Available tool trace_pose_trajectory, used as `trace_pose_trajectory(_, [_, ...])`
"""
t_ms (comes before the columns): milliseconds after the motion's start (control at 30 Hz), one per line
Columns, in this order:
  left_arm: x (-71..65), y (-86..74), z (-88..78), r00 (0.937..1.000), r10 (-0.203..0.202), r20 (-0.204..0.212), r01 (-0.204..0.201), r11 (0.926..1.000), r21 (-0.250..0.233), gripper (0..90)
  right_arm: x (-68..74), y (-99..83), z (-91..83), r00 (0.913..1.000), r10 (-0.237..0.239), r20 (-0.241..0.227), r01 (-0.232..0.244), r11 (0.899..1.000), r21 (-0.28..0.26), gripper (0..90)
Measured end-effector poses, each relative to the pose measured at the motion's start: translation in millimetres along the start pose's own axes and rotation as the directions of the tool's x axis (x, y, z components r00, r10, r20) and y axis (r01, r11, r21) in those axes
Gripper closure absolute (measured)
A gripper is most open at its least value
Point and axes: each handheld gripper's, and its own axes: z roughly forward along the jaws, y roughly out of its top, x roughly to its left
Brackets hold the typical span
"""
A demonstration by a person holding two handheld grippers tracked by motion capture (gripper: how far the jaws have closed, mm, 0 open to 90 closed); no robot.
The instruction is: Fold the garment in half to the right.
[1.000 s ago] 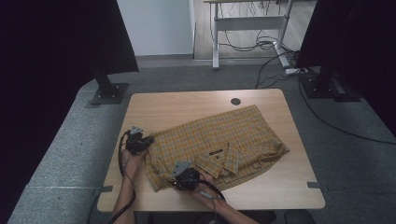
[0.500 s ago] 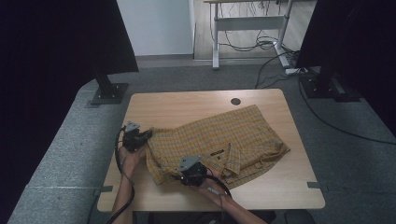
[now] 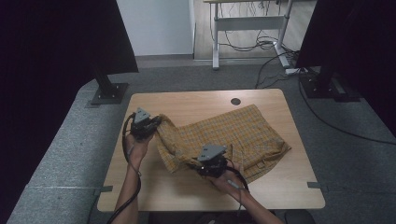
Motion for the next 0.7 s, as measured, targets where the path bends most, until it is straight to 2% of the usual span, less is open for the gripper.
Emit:
trace_pose_trajectory(67, [-4.1,5.7,5.0,1.0,0.007,0.005,-0.007,1.0,-0.004,83.5,-3.0,-1.1,-3.8,0.9999,0.01,0.006,-0.01,1.0,-0.003,75.7])
trace_pose_trajectory(233, [-21.5,15.6,31.1,0.9989,0.046,0.004,-0.046,0.9989,0.01,83.5,-27.1,-18.0,-24.3,0.9946,0.089,0.055,-0.088,0.996,-0.005,75.9])
trace_pose_trajectory(367, [-37.2,14.3,58.7,0.9982,0.06,0.009,-0.06,0.9975,0.036,83.4,-43.7,-39.4,-30.6,0.9858,0.151,0.075,-0.152,0.988,0.01,76.0])
trace_pose_trajectory(400, [-44.1,11.2,71.0,0.998,0.061,0.016,-0.061,0.9967,0.053,83.4,-49.1,-50.7,-31.4,0.9812,0.174,0.084,-0.176,0.984,0.026,76.1])
trace_pose_trajectory(433, [-44.1,11.2,71.0,0.998,0.061,0.016,-0.061,0.9967,0.053,83.4,-49.1,-50.7,-31.4,0.9812,0.174,0.084,-0.176,0.984,0.026,76.1])
trace_pose_trajectory(467, [-51.1,6.4,84.0,0.9974,0.067,0.026,-0.068,0.9946,0.077,83.3,-53.2,-61.8,-31.2,0.9773,0.192,0.09,-0.197,0.979,0.047,76.1])
trace_pose_trajectory(633, [-66.1,-11.2,110.3,0.9956,0.074,0.058,-0.082,0.9846,0.154,81.5,-58.1,-85.1,-27.9,0.9713,0.221,0.089,-0.23,0.967,0.11,76.1])
trace_pose_trajectory(700, [-71.0,-19.6,119.1,0.9941,0.089,0.063,-0.1,0.9752,0.198,80.7,-58.9,-95.1,-24.7,0.9695,0.23,0.086,-0.24,0.961,0.139,76.1])
